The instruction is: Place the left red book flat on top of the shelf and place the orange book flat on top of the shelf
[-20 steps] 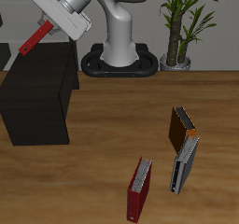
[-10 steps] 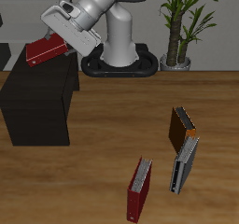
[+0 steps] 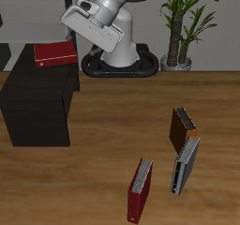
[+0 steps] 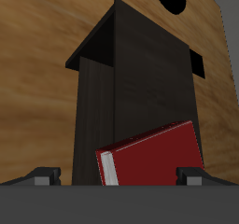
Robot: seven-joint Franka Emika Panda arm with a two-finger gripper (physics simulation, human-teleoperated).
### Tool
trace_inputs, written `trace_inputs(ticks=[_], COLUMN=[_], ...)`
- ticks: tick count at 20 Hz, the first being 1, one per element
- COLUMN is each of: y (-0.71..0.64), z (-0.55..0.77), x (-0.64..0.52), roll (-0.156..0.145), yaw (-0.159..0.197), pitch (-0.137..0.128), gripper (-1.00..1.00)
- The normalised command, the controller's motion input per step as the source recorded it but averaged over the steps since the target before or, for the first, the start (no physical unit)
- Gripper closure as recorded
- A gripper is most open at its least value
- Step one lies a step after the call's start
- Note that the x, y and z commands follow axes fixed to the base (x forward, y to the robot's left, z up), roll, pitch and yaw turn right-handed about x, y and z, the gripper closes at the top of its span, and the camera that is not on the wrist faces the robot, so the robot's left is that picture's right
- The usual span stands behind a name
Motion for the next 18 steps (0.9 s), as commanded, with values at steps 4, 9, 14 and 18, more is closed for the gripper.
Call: trace_inputs(ticks=[4,9,14,18], y=[0.76,0.76,0.45,0.64], z=[0.06,-0.07,-0.10,-0.06], x=[0.10,0.16,0.17,0.15], roll=[0.131,0.185,0.116,0.137], yaw=[0.039,0.018,-0.004,-0.039], pitch=[-0.043,0.009,0.024,0.024], gripper=[-1.00,-1.00,-1.00,-1.00])
